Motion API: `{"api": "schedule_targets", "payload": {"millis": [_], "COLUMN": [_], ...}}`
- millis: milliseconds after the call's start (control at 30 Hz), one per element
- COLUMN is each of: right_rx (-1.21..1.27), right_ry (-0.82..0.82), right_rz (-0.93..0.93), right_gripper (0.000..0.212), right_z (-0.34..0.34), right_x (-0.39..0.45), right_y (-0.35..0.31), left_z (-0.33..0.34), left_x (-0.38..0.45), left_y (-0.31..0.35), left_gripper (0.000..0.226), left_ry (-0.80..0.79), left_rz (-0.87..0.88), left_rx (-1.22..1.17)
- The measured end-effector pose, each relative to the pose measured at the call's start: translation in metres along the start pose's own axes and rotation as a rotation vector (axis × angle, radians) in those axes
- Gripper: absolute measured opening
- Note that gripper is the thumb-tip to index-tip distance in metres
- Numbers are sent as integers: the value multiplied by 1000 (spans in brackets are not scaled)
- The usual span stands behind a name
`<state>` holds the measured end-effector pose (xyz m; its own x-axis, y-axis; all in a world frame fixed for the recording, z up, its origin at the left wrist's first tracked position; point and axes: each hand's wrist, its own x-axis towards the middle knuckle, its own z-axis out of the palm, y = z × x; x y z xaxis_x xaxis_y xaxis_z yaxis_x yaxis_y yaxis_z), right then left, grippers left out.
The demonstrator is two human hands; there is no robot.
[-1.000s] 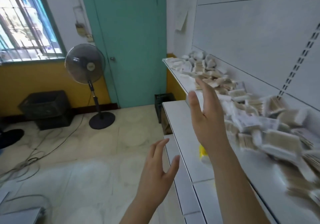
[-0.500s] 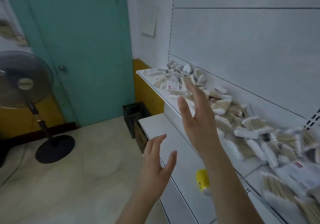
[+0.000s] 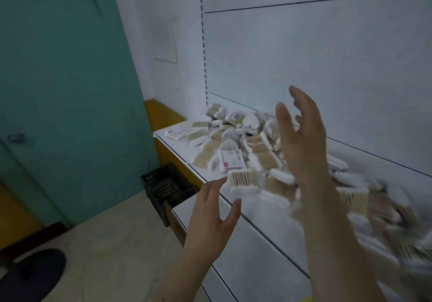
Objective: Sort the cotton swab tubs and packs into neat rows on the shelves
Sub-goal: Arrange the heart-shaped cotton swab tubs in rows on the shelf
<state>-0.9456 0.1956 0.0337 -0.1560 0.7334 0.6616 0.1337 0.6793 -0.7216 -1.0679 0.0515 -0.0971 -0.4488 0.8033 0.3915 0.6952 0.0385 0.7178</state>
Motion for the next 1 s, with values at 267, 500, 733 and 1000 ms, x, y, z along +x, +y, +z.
{"api": "schedule_targets", "payload": {"millis": [267, 500, 733, 1000], "right_rx": [-220, -576, -754, -789], "right_ry": [93, 77, 39, 22], "right_rz": [70, 396, 637, 750], "right_gripper": [53, 52, 56, 51], "right_z": [38, 55, 86, 101], "right_x": [77, 81, 75, 64], "right_y": [45, 94, 125, 142], "left_z": [25, 37, 63, 83], "left_x": [107, 213, 300, 326], "left_y": [-43, -57, -50, -41], "left_gripper": [55, 47, 76, 87], "left_ry": [-80, -59, -296, -515], "left_rz": [127, 355, 359, 248], "left_rx": [9, -116, -77, 121]}}
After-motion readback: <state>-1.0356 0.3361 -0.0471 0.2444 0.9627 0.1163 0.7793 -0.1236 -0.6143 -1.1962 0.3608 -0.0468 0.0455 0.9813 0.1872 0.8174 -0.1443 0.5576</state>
